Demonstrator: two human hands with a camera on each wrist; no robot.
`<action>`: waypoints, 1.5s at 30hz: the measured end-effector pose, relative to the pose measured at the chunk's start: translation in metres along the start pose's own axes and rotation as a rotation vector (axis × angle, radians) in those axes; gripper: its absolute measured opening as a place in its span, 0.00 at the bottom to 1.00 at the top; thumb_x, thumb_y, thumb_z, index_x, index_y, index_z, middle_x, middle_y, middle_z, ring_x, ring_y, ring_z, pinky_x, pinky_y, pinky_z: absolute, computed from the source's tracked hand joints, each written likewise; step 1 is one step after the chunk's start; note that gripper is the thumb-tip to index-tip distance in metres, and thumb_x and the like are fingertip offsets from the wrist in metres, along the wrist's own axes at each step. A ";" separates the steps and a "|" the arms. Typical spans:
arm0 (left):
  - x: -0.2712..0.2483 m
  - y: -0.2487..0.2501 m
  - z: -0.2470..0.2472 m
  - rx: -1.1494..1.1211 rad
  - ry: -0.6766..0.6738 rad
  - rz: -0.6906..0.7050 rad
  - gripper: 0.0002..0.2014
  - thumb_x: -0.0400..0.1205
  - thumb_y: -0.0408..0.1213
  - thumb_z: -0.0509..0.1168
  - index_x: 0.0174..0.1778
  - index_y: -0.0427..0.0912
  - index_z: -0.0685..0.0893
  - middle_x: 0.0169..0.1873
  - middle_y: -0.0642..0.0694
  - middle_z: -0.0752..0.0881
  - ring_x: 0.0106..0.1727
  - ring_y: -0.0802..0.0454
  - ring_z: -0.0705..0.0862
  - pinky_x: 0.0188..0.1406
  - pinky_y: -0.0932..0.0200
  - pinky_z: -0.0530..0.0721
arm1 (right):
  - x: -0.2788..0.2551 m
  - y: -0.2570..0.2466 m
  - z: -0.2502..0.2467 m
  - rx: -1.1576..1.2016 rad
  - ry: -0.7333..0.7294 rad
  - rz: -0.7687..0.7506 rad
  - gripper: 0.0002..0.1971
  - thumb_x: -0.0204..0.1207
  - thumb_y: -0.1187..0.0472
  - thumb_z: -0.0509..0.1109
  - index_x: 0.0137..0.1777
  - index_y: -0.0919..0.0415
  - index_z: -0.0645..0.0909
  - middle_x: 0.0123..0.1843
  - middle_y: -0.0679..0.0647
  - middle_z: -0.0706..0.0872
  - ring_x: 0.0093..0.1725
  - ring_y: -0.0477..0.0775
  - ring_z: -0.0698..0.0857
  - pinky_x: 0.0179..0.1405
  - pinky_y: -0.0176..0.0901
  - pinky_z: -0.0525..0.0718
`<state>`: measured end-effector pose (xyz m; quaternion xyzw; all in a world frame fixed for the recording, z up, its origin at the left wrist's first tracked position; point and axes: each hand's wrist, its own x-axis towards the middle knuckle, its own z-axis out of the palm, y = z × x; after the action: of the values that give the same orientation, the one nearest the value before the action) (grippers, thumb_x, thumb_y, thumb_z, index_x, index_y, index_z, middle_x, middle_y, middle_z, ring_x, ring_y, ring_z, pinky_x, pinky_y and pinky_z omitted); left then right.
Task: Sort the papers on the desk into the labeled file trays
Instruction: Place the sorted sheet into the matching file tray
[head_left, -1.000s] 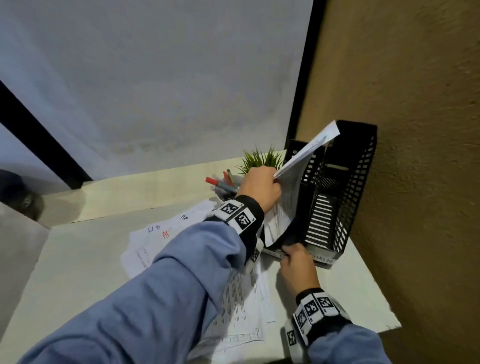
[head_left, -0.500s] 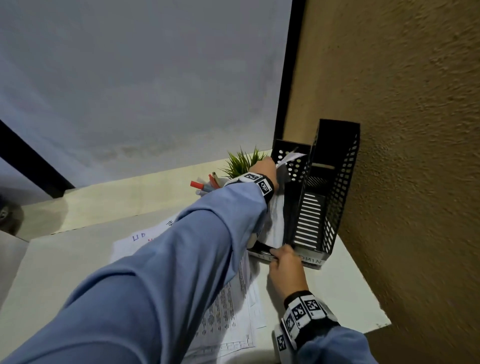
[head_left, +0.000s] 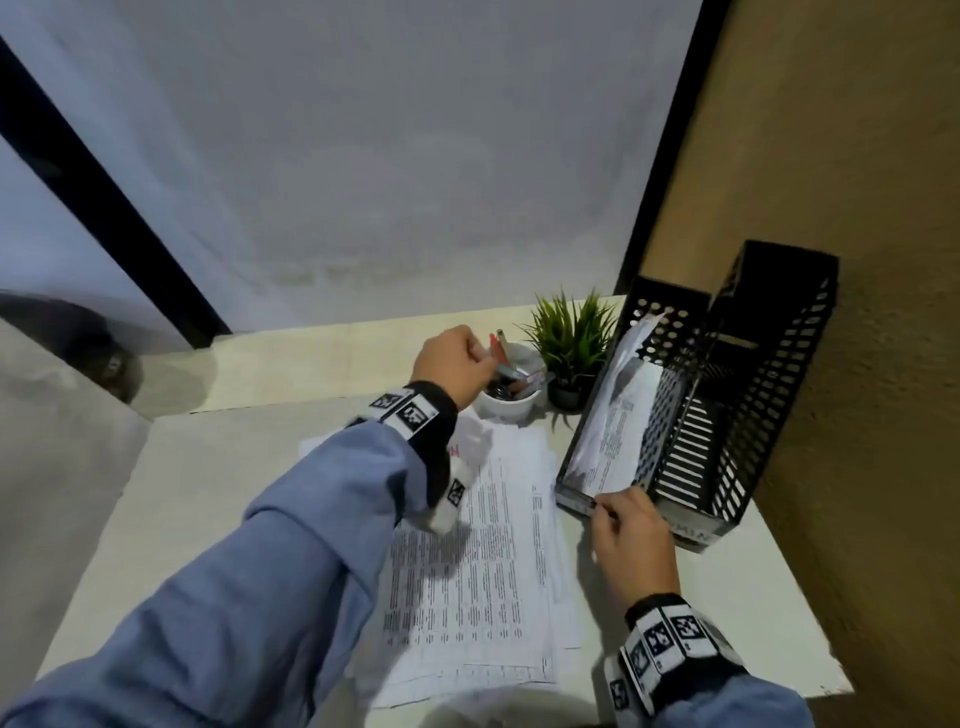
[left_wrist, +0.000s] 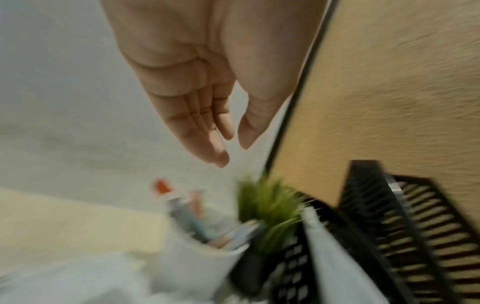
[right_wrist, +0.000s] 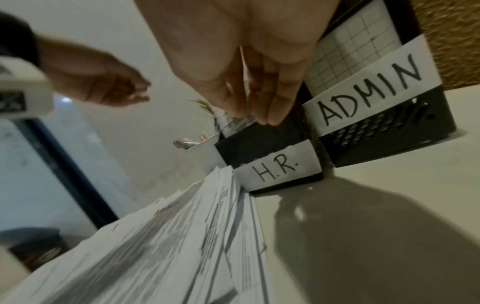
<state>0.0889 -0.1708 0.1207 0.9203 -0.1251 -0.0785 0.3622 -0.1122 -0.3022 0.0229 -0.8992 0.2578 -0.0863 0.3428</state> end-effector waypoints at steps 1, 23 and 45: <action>-0.007 -0.027 -0.008 0.052 -0.006 -0.096 0.05 0.75 0.35 0.65 0.35 0.44 0.76 0.37 0.42 0.86 0.41 0.44 0.85 0.42 0.55 0.81 | -0.004 -0.004 0.002 -0.004 -0.019 -0.034 0.10 0.81 0.65 0.62 0.54 0.63 0.85 0.47 0.46 0.79 0.41 0.39 0.76 0.45 0.23 0.70; -0.132 -0.190 0.036 -0.256 0.132 -0.531 0.12 0.77 0.30 0.69 0.55 0.43 0.87 0.45 0.47 0.88 0.45 0.48 0.84 0.48 0.62 0.80 | 0.017 -0.039 0.095 0.257 -0.259 0.278 0.15 0.75 0.74 0.64 0.60 0.62 0.75 0.55 0.62 0.85 0.50 0.60 0.85 0.54 0.48 0.85; -0.129 -0.213 0.011 -0.716 0.212 -0.616 0.07 0.79 0.25 0.64 0.40 0.40 0.84 0.40 0.40 0.85 0.44 0.44 0.81 0.48 0.53 0.79 | 0.021 -0.023 0.077 0.823 -0.053 0.521 0.17 0.67 0.85 0.61 0.24 0.66 0.77 0.18 0.51 0.79 0.19 0.46 0.78 0.13 0.26 0.72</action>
<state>-0.0005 0.0092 -0.0264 0.7351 0.2259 -0.1260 0.6267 -0.0595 -0.2544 -0.0203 -0.5964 0.4101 -0.0693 0.6866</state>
